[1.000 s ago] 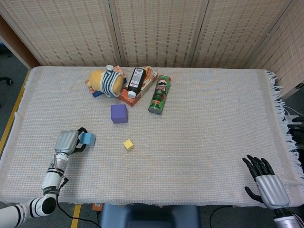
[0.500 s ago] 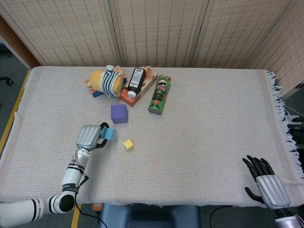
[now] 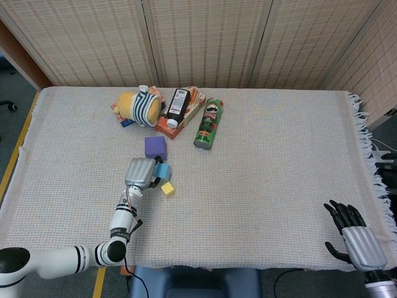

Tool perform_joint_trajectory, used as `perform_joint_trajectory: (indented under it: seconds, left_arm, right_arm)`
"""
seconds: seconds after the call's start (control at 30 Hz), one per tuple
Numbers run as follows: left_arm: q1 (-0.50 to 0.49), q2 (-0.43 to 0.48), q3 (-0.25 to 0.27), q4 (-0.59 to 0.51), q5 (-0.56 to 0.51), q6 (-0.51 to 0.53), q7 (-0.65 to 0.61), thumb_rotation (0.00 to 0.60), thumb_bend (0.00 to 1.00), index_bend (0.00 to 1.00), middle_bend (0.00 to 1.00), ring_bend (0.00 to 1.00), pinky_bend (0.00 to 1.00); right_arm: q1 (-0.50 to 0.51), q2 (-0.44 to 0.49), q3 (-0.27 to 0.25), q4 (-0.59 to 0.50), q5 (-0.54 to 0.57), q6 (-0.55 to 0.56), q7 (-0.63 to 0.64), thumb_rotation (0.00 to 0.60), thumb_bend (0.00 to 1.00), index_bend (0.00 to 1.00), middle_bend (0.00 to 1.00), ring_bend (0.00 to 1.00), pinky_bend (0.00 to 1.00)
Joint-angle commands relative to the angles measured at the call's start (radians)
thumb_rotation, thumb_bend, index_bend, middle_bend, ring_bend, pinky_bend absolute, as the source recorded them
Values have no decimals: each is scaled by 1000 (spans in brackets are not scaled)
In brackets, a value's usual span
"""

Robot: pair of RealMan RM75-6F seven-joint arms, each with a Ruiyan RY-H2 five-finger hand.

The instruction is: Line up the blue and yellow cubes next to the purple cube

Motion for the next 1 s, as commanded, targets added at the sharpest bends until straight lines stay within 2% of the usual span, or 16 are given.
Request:
perform_joint_trajectory:
  seconds: [0.03,0.33,0.6,1.0]
  left_arm:
    - [-14,-20,-2,49,-20,-6,7,600,384,540,1000,1000,1000]
    - [-30,-42,3,122,-31,-15,7,600,383,531,1000,1000,1000]
    - [-32,-41,19,132,-23,-30,4,600,372,377,1000,1000,1000]
    - [-23,-37,33,138,9,-28,-17,600,375,317,1000,1000,1000]
  right_arm:
    - [-2,8,2,4,6,4,20,600,39,0,0,0,0]
    - [-1,11,0,4,3,1,25,600,38,0,0,0,0]
    - [-2,10,3,4,8,1,22,600,38,0,0,0,0]
    - [-4,13,1,-1,6,3,18,600,38,0,0,0,0]
